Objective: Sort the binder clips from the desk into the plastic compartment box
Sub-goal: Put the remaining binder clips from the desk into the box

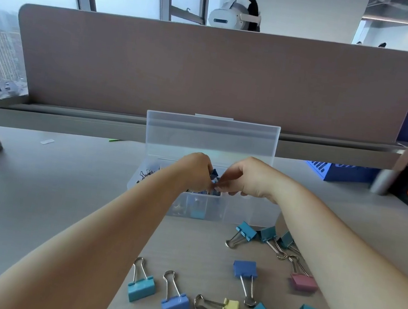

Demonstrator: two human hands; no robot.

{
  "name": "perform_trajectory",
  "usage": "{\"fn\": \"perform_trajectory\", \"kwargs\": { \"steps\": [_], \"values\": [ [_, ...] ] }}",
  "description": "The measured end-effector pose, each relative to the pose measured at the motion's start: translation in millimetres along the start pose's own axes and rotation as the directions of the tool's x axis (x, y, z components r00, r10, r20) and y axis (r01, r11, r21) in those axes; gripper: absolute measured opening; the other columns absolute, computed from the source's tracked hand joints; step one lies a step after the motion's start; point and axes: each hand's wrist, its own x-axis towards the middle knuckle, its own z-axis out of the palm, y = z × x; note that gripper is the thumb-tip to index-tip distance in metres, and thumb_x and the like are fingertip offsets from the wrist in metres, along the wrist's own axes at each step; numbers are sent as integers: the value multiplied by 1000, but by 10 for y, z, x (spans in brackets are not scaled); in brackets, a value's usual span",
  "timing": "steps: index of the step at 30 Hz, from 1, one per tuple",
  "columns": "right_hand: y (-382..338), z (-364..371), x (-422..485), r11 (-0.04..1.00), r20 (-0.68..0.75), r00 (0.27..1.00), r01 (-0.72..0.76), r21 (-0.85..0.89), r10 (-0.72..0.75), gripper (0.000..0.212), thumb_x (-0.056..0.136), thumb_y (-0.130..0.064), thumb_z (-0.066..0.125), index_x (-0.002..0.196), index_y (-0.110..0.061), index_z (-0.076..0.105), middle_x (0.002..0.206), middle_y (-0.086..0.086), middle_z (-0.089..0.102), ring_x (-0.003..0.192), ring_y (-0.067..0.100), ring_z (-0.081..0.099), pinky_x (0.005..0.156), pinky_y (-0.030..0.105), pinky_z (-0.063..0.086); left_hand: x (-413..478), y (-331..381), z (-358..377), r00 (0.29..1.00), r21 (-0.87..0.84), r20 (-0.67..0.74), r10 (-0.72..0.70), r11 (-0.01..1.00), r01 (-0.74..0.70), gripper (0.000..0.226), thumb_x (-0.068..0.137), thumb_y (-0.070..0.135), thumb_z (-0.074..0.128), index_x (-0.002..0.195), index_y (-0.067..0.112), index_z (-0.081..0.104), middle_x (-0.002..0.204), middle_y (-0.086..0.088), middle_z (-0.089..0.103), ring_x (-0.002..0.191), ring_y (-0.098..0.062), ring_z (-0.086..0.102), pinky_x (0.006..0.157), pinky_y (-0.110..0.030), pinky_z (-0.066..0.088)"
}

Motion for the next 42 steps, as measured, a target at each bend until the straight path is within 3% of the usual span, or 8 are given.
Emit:
{"fn": "perform_trajectory", "kwargs": {
  "steps": [7, 15, 21, 25, 31, 37, 39, 42],
  "values": [
    [31, 74, 109, 999, 2, 1000, 27, -31, -27, 21, 78, -26, 77, 91, -9, 77, 89, 15, 69, 72, 16, 51, 67, 29, 44, 107, -96, 101, 992, -56, -115, -54, 997, 48, 17, 87, 17, 59, 85, 3, 67, 89, -17, 66, 68, -27, 48, 62, -28, 40],
    [10, 67, 100, 988, -94, 991, 86, -125, -98, 23, 88, -27, 67, 87, -4, 72, 70, 3, 67, 61, 11, 58, 60, 21, 44, 138, -64, 40, 999, 49, -37, -3, 999, 5, 13, 87, 14, 58, 78, 6, 61, 70, -7, 52, 56, -19, 40, 51, -24, 34],
    [41, 67, 91, 979, -88, 992, 71, -189, -89, 21, 85, -25, 71, 83, -5, 69, 76, 10, 65, 65, 20, 54, 63, 27, 44, 129, -69, 119, 993, 86, -95, 72, 994, -64, 8, 85, 16, 61, 91, 18, 57, 90, 0, 55, 81, -22, 52, 69, -30, 46],
    [31, 74, 67, 980, -75, 995, 56, -193, -71, 24, 85, -26, 70, 85, -3, 70, 81, 15, 67, 68, 21, 54, 66, 32, 47, 75, -65, 99, 992, 76, -105, 76, 995, -69, 8, 85, 20, 63, 92, 16, 64, 91, 0, 57, 81, -21, 51, 68, -27, 44],
    [-5, -11, 9, 994, -171, 984, 60, 91, -44, 40, 97, -42, 48, 98, -9, 68, 96, 3, 70, 75, 12, 65, 69, 24, 52, -64, 10, -76, 999, -298, 21, -30, 954, 35, 6, 85, 10, 55, 91, 11, 56, 74, -5, 45, 58, -18, 36, 54, -24, 32],
    [-79, 16, 77, 929, -179, 984, 60, 365, 7, 28, 85, -31, 70, 102, -9, 64, 93, 11, 71, 78, 15, 69, 65, 19, 55, -114, 34, -108, 990, -508, 137, 35, 861, 40, 22, 85, -8, 40, 86, 2, 59, 71, -7, 49, 61, -14, 41, 58, -22, 38],
    [-76, 12, 104, 919, -208, 977, 37, 393, 50, 18, 86, -21, 71, 97, -8, 66, 90, 12, 71, 78, 18, 70, 71, 23, 57, -94, 4, -93, 989, -551, 128, 70, 835, 13, 20, 89, -8, 41, 97, -5, 59, 79, -10, 53, 69, -14, 51, 64, -19, 45],
    [-78, -8, 129, 886, -327, 938, 49, 462, 118, 10, 86, -8, 65, 94, -3, 69, 81, 11, 69, 65, 12, 67, 58, 16, 54, -66, -51, -84, 991, -680, 114, 70, 733, 26, 13, 95, -2, 46, 103, -5, 56, 94, -14, 56, 86, -18, 66, 91, -28, 52]
  ]
}}
